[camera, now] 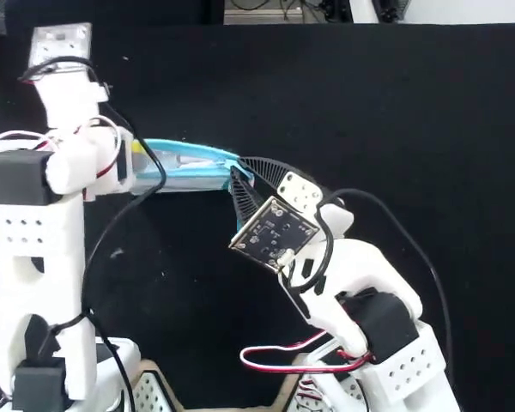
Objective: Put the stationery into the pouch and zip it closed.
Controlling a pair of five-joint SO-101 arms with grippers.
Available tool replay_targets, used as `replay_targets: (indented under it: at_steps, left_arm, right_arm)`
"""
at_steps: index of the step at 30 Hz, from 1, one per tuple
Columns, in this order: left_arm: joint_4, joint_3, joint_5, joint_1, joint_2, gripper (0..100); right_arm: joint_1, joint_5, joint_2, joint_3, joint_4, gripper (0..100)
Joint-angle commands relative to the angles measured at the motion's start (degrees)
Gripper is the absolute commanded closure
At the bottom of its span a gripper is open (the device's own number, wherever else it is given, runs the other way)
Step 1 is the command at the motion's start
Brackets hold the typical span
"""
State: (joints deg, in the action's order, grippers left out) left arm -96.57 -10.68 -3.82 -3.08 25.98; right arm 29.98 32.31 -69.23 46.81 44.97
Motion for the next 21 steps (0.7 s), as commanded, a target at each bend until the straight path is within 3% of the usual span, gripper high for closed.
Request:
replay_targets:
  at_steps: [1,12,21]
  left_arm:
    - [-0.09,-8.13,-0.70,-1.19,0.97,80]
    - [-4.22,-21.85,-0.70,-1.19,0.97,80]
    - [-4.22,-11.03,-0.09,-2.59,12.04,80]
  right_arm:
    - [-0.79,0.18,0.66,-3.30,-1.14,98.8]
    - [-0.79,0.09,0.66,-3.38,-5.98,98.8]
    - [-0.79,-1.76,2.33,-10.95,-5.45,98.8]
